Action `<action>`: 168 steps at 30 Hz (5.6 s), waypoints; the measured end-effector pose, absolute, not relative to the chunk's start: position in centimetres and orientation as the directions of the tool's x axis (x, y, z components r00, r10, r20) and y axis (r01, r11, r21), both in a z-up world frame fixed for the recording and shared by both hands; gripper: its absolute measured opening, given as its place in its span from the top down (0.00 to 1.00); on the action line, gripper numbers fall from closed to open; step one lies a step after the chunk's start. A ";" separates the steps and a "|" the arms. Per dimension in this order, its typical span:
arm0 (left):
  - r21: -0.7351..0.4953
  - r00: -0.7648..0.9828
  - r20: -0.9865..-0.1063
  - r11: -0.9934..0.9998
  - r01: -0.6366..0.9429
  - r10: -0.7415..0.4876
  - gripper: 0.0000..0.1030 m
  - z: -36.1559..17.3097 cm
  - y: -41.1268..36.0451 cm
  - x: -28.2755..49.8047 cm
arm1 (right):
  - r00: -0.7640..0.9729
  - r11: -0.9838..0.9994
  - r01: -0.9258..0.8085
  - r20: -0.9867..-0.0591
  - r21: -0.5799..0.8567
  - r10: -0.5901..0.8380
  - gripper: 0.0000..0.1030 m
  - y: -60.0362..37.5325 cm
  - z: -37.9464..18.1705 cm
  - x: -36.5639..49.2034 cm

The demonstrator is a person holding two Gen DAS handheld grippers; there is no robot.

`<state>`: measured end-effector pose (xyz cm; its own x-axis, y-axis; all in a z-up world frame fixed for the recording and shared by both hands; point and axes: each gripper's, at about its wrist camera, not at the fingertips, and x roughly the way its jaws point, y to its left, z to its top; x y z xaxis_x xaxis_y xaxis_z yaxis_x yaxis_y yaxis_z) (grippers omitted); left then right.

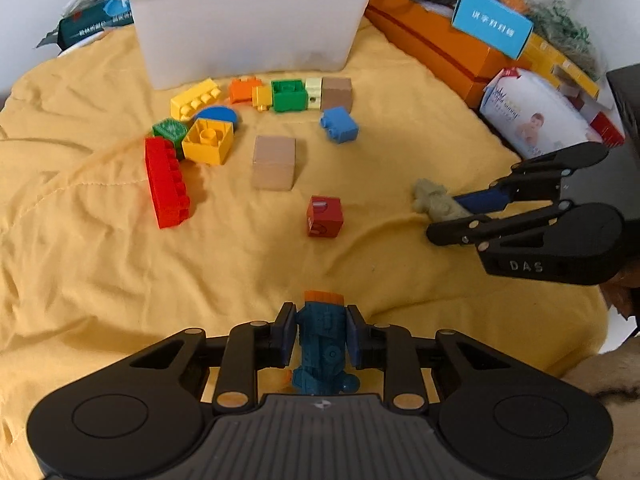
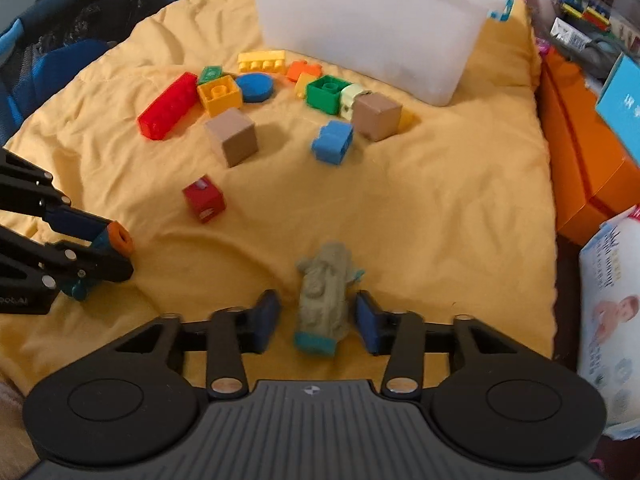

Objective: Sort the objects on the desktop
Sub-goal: 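Lift the teal figure with left tool while right tool lifts grey-green figure, then carry both figures over the white bin and open both tools, then move both open tools back to the toy pile, then grasp a brown wooden block with left tool while right tool grasps another, then lift both brown blocks and carry them over the white bin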

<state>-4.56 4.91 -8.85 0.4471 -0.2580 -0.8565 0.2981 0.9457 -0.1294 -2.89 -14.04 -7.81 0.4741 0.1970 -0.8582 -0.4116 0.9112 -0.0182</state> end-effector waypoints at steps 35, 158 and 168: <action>-0.028 0.730 -0.658 0.974 0.223 -0.186 0.69 3.8 5.6 22.3 | 0.747 0.957 -0.281 -0.642 -0.070 0.172 0.72 -14.6 3.7 18.4; -0.008 0.638 -0.748 0.964 0.266 -0.183 0.68 -6.8 4.1 -6.1 | 0.623 0.911 -0.405 -0.752 -0.076 0.214 0.66 -13.1 -5.8 -3.9; -0.006 0.676 -0.717 0.972 0.236 -0.169 0.68 -4.9 4.6 -5.0 | 0.662 0.916 -0.394 -0.715 -0.073 0.227 0.66 -13.2 -3.8 -3.0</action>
<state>-5.04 4.60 -4.86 0.6761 -0.1686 -0.7173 0.2359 0.9718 -0.0061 -3.02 -13.22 -3.76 0.6615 0.2274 -0.7146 -0.3937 0.9164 -0.0728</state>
